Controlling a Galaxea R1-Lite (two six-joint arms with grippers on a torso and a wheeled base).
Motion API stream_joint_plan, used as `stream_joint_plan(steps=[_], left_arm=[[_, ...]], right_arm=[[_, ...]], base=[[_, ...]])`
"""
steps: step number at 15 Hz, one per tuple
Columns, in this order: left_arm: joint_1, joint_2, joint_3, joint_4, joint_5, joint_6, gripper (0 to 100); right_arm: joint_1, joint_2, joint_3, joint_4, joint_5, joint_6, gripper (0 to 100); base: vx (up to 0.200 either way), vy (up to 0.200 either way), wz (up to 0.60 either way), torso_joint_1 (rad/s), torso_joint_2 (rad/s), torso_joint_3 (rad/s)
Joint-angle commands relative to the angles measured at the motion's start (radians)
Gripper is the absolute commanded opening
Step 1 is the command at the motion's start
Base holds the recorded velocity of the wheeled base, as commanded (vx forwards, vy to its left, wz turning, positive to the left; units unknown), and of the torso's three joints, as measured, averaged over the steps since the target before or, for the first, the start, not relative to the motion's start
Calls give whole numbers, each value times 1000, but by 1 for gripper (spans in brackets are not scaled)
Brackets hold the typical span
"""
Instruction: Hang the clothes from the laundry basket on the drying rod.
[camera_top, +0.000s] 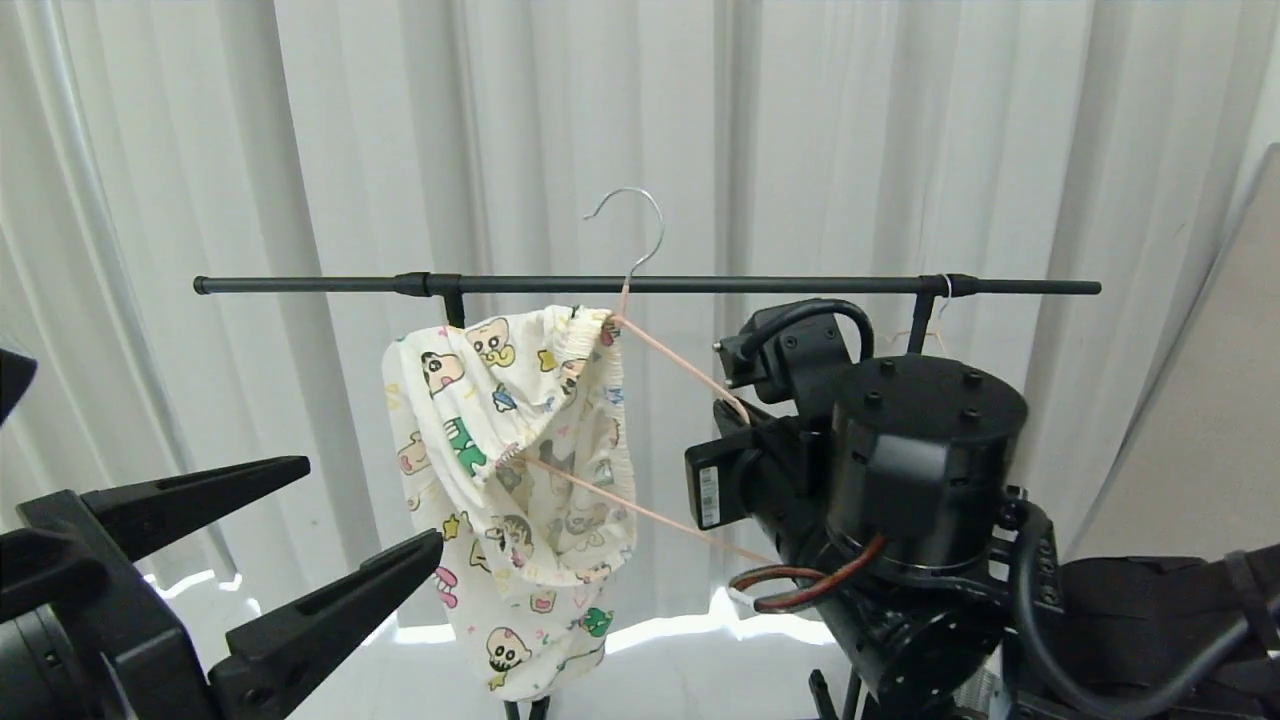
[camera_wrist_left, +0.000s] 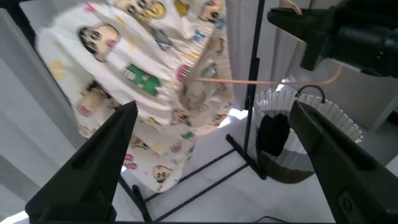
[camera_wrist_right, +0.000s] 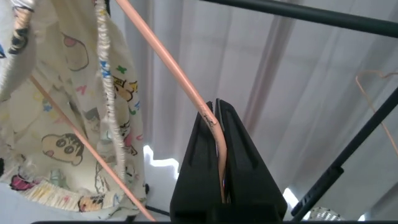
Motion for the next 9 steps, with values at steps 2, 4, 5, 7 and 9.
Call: stream_joint_plan(steps=[2, 4, 5, 7, 9], left_arm=[[152, -16, -1, -44, -116, 62, 100], [234, -13, 2, -66, -264, 142, 100], [252, -14, 10, -67, -316, 175, 100], [251, -19, 44, -66, -414, 240, 100], [241, -16, 84, -66, -518, 318, 100]], right_arm=[[15, -135, 180, -59, 23, -36, 0], [35, -213, 293, -61, 61, -63, 0], [49, -240, 335, -68, 75, -73, 0], [99, -277, 418, -104, 78, -94, 0], [148, -288, 461, -136, 78, -119, 0]], base=[[0, 0, 0, 0, 0, 0], [0, 0, 0, 0, 0, 0], [0, 0, 0, 0, 0, 0], [0, 0, 0, 0, 0, 0], [0, 0, 0, 0, 0, 0]])
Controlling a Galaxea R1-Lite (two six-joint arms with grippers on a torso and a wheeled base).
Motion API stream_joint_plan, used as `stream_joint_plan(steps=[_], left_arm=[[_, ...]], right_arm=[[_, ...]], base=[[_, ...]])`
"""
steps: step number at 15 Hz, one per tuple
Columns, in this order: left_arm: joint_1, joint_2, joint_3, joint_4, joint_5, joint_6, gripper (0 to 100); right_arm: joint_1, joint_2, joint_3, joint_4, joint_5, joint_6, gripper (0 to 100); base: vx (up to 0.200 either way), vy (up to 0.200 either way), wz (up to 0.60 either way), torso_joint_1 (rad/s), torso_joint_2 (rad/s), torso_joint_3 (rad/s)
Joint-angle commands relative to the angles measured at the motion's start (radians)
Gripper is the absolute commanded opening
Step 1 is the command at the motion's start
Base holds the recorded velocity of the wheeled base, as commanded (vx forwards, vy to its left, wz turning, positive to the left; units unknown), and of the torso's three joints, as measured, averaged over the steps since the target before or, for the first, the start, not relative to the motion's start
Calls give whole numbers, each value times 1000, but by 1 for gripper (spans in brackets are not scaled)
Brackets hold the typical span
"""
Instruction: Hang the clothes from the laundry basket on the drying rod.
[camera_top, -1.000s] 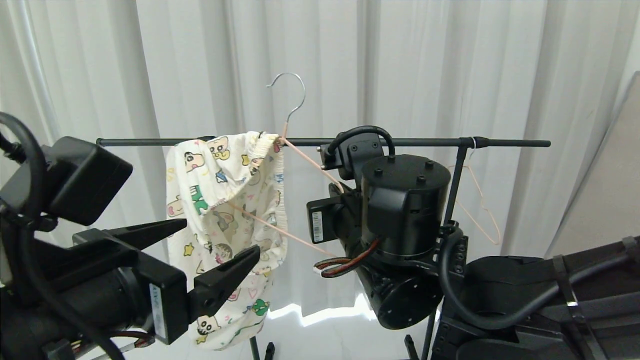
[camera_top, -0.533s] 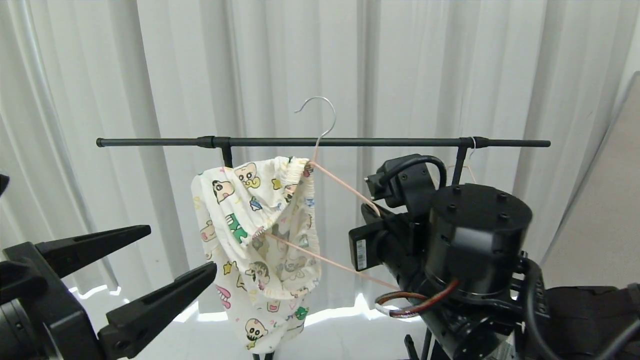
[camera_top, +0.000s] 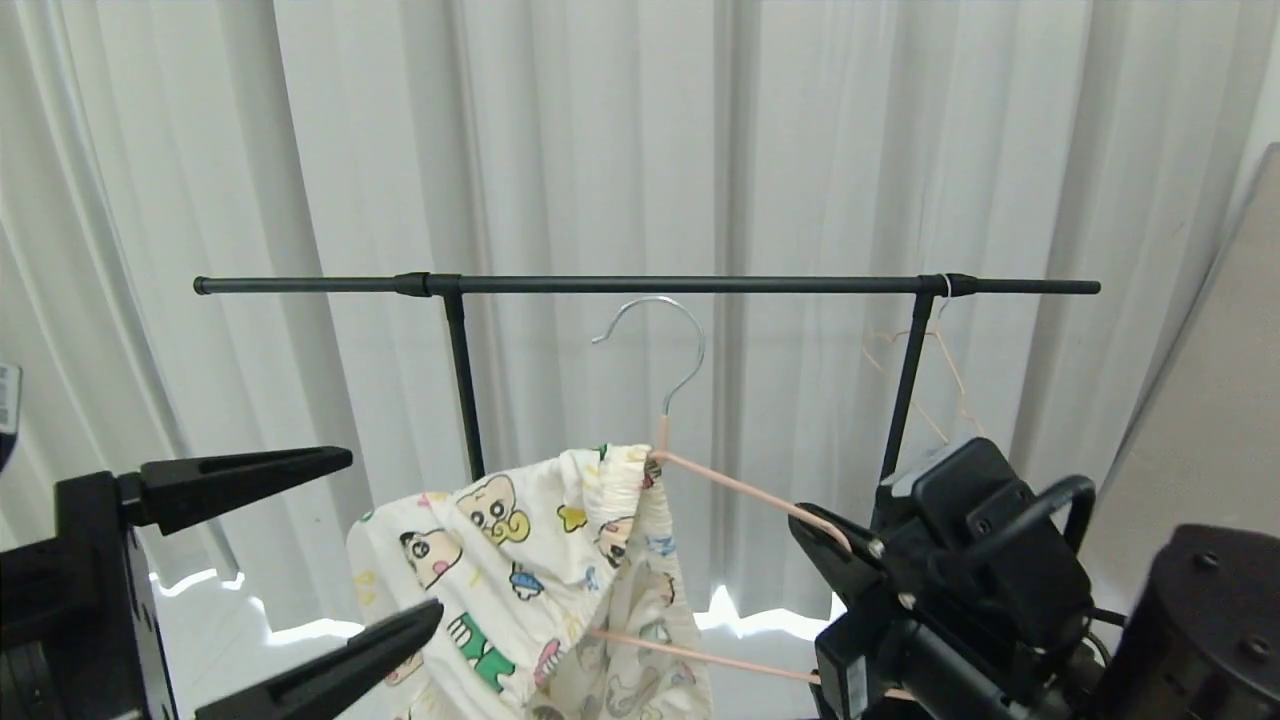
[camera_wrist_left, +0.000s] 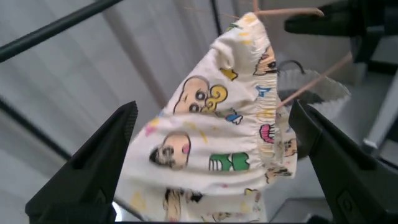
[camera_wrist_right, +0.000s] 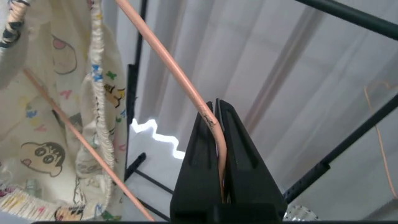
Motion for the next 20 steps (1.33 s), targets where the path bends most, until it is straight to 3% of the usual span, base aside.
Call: stream_joint_plan(steps=[1, 6, 12, 13, 20], left_arm=[[-3, 8, 34, 0, -43, 24, 100], [-1, 95, 39, -2, -132, 28, 100], [0, 158, 46, 0, -144, 28, 100], [-1, 164, 48, 0, -144, 28, 0], [-1, 185, 60, -2, -152, 28, 0]], right_arm=[[46, -33, 45, -22, -1, -15, 0], [112, -33, 85, -65, -1, -58, 0], [132, -31, 82, -70, -1, -87, 0], [132, -31, 82, -70, -1, -87, 0], [132, -30, 82, -99, -1, -116, 0]], base=[[0, 0, 0, 0, 0, 0], [0, 0, 0, 0, 0, 0], [0, 0, 0, 0, 0, 0], [0, 0, 0, 0, 0, 0], [0, 0, 0, 0, 0, 0]])
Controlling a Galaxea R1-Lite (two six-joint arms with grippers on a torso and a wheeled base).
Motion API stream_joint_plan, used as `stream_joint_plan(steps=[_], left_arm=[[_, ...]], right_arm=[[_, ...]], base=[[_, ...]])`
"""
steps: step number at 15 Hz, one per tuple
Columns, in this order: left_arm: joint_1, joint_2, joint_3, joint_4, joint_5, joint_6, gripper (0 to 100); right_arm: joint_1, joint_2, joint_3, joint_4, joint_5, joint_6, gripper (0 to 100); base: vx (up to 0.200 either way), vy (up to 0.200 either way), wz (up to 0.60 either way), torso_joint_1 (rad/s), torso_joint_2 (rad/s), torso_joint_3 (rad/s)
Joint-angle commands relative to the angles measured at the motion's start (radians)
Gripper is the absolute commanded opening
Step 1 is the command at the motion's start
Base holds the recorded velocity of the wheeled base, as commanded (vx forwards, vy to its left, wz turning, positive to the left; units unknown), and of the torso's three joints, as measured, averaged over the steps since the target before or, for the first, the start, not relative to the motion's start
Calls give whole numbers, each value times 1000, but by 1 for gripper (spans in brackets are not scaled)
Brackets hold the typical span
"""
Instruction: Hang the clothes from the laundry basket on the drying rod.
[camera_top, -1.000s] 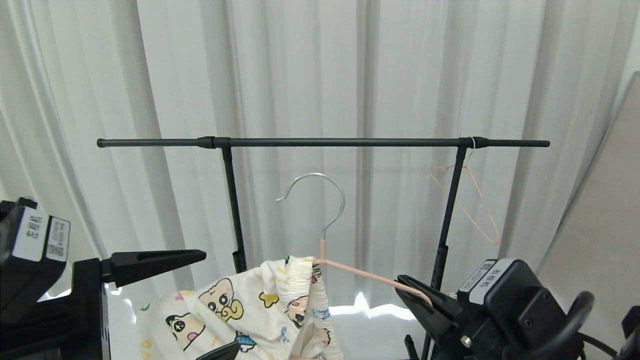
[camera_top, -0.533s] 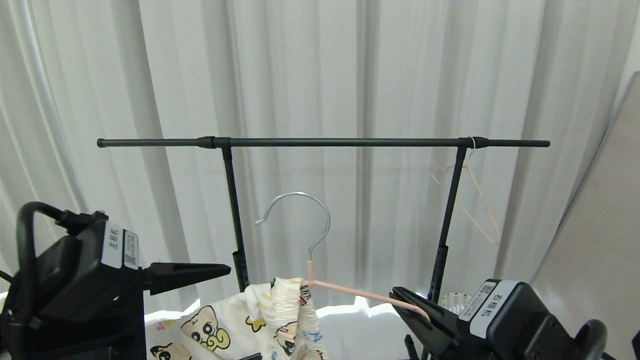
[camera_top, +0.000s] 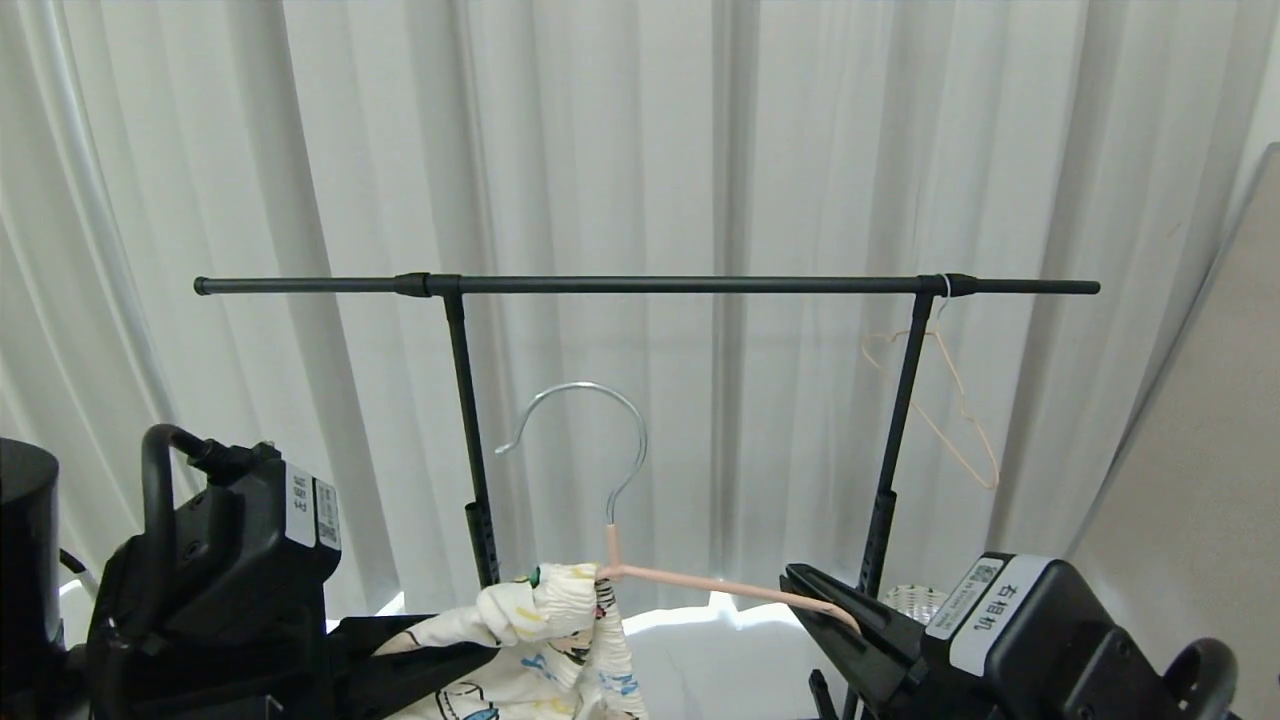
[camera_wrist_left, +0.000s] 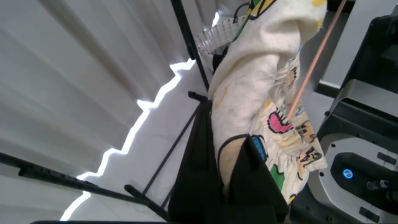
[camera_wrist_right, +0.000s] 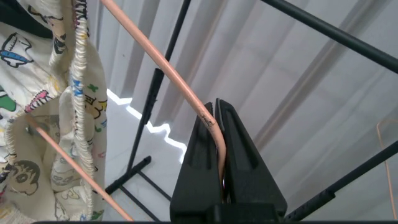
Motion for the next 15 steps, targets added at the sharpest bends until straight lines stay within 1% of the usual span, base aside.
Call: stream_joint_plan(steps=[1, 2, 3, 5, 7, 8, 11, 12, 13, 14, 15], left_arm=[[1, 8, 0, -1, -1, 0, 0], [3, 11, 0, -1, -1, -1, 0], [8, 16, 0, -1, 2, -1, 0], [29, 20, 0, -1, 5, 0, 0], [61, 17, 14, -1, 37, 2, 0], [72, 14, 22, -3, 63, 2, 0], [86, 14, 36, -17, 186, 2, 0], [86, 19, 29, -44, 197, -1, 0], [92, 22, 28, -87, 200, -1, 0], [100, 26, 28, -123, 209, -1, 0], [101, 29, 20, -146, 226, -6, 0]], right_arm=[[0, 5, 2, 0, 1, -2, 0], [0, 5, 3, 0, 1, -3, 0], [0, 6, 3, 0, 1, -13, 100], [-1, 8, 8, 0, -1, -16, 100], [-3, 6, 22, 0, -4, -17, 100], [-4, 3, 25, 0, -4, -17, 100], [-4, 3, 31, 0, -2, -23, 100], [-4, 9, 45, 2, 1, -20, 100], [-4, 20, 60, 3, 2, -5, 100], [-6, 38, 64, 6, 2, 38, 100], [-12, 68, 51, 8, 1, 109, 100]], base=[[0, 0, 0, 0, 0, 0], [0, 0, 0, 0, 0, 0], [0, 0, 0, 0, 0, 0], [0, 0, 0, 0, 0, 0], [0, 0, 0, 0, 0, 0], [0, 0, 0, 0, 0, 0], [0, 0, 0, 0, 0, 0], [0, 0, 0, 0, 0, 0], [0, 0, 0, 0, 0, 0], [0, 0, 0, 0, 0, 0], [0, 0, 0, 0, 0, 0]])
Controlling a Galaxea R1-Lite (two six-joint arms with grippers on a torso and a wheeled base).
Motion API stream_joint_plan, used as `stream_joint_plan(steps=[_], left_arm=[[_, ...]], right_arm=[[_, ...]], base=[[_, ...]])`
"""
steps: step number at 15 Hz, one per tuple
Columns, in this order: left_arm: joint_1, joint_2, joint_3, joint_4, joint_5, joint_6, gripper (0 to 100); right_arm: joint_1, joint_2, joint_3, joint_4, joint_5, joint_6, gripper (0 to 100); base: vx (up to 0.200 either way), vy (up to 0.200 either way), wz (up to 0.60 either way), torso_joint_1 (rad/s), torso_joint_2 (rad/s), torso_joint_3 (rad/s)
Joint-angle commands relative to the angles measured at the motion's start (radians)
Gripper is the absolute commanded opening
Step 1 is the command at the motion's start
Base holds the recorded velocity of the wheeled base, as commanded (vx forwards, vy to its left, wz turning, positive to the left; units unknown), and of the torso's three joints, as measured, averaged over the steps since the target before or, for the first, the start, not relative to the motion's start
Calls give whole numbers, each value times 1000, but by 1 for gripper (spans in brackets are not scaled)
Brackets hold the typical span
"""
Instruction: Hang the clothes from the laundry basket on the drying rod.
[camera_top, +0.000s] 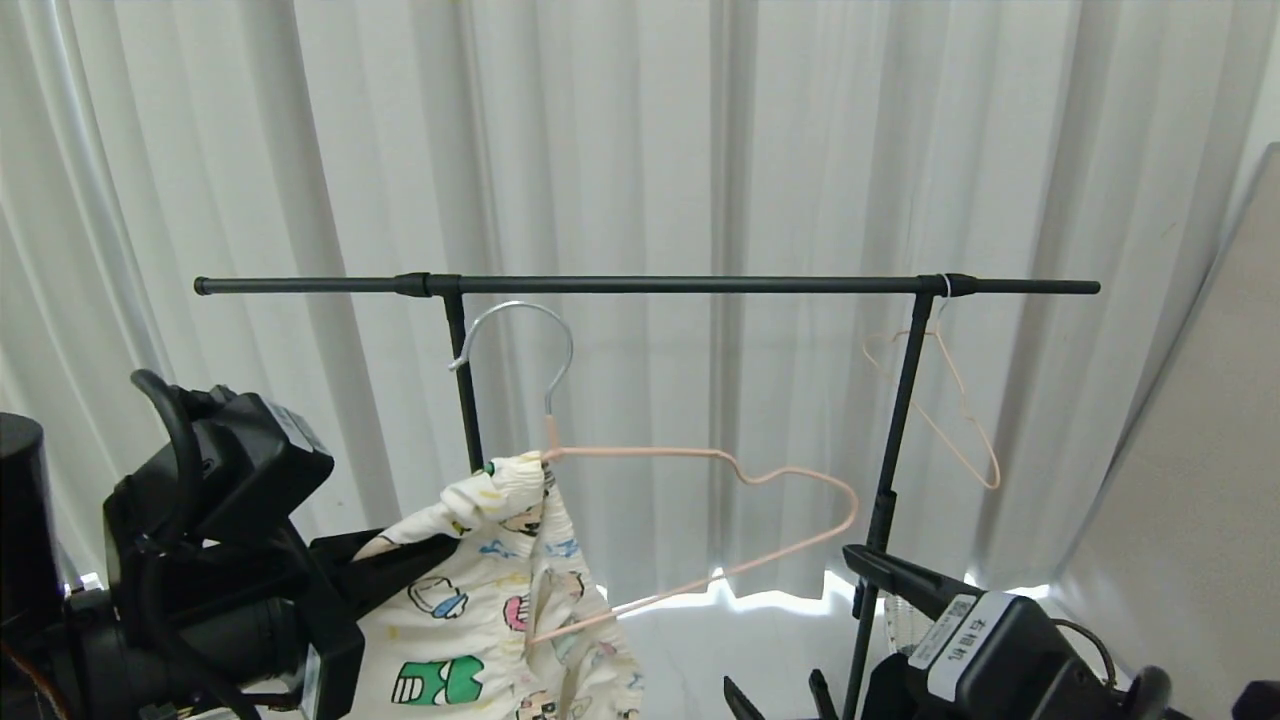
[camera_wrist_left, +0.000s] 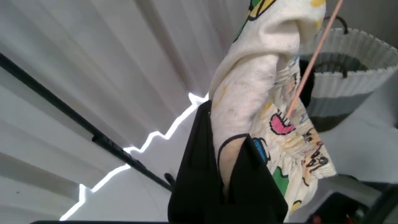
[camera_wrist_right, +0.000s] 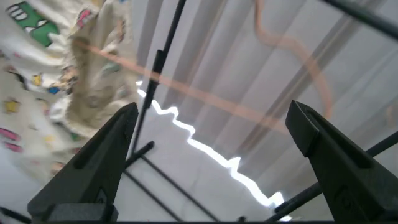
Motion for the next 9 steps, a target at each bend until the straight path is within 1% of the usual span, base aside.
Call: stream_joint_plan(steps=[1, 2, 3, 4, 5, 6, 7, 9], left_arm=[[3, 7, -18, -7, 19, -6, 0], [3, 4, -28, -7, 25, -15, 0], [3, 2, -36, -7, 25, -27, 0], [3, 2, -44, -8, 25, -34, 0], [1, 2, -48, -8, 25, -38, 0], [1, -1, -51, -8, 25, -47, 0], [-2, -4, -53, -8, 23, -52, 0], [-2, -4, -57, -8, 22, -54, 0]], right_arm=[[-10, 68, -38, 10, -1, 88, 100], [-10, 82, -73, 53, -1, 137, 100], [-7, 93, -118, 137, 1, 187, 100], [1, 102, -167, 215, 5, 254, 100], [3, 111, -205, 252, 5, 299, 100], [3, 134, -270, 312, 5, 369, 100], [3, 159, -326, 362, 7, 411, 100], [3, 211, -394, 412, 10, 460, 100]], base=[[0, 0, 0, 0, 0, 0], [0, 0, 0, 0, 0, 0], [0, 0, 0, 0, 0, 0], [0, 0, 0, 0, 0, 0], [0, 0, 0, 0, 0, 0], [0, 0, 0, 0, 0, 0], [0, 0, 0, 0, 0, 0], [0, 0, 0, 0, 0, 0]])
